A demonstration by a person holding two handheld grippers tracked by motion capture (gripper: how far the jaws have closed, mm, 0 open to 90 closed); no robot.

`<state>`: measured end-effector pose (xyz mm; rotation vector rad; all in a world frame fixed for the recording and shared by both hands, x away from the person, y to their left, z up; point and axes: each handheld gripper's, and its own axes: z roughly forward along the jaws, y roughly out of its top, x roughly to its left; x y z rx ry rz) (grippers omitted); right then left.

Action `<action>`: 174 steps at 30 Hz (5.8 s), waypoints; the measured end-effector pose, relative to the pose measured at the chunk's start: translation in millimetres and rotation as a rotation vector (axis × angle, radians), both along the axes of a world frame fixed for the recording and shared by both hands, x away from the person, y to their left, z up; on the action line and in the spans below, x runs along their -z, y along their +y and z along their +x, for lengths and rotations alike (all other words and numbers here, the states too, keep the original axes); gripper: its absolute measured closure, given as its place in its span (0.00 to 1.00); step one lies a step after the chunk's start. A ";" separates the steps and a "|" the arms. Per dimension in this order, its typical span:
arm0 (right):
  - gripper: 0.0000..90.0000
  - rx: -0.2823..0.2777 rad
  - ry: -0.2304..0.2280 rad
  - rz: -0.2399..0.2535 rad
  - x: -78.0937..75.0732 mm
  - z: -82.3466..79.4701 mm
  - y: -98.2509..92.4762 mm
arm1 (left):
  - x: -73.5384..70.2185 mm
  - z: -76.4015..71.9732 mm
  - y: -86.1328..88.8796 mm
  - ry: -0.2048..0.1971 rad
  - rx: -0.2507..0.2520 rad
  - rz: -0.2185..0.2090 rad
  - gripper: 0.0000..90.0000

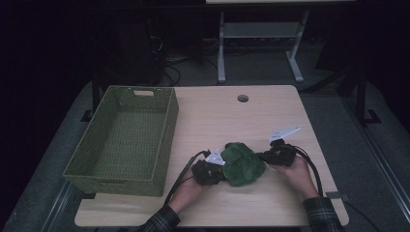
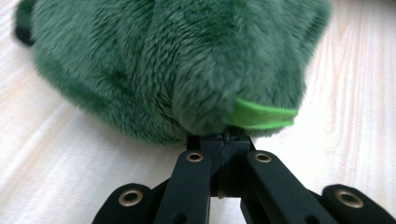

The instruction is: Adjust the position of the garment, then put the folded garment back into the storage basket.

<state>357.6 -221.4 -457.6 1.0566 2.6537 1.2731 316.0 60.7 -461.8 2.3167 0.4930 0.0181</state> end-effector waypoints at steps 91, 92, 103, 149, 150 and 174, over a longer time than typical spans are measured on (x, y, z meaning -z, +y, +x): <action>0.03 0.299 -0.146 -0.183 25.9 -68.8 -67.3 | -14.5 37.8 -56.4 -0.008 0.149 0.296 0.14; 0.03 0.300 -0.146 -0.183 25.9 -68.8 -67.2 | -12.9 37.7 -57.0 -0.006 0.144 0.296 0.14; 0.03 0.304 -0.144 -0.184 25.9 -68.8 -66.9 | -13.7 36.2 -62.1 -0.006 0.119 0.350 0.27; 0.03 0.302 -0.148 -0.185 26.0 -68.5 -67.1 | -112.9 44.8 -8.4 0.066 0.066 0.143 0.77; 0.03 0.302 -0.147 -0.185 25.9 -68.5 -67.0 | -115.3 45.1 -5.7 0.062 0.063 0.138 0.77; 0.03 0.301 -0.152 -0.186 26.1 -68.2 -67.1 | -158.6 51.1 96.5 -0.018 -0.143 0.053 0.77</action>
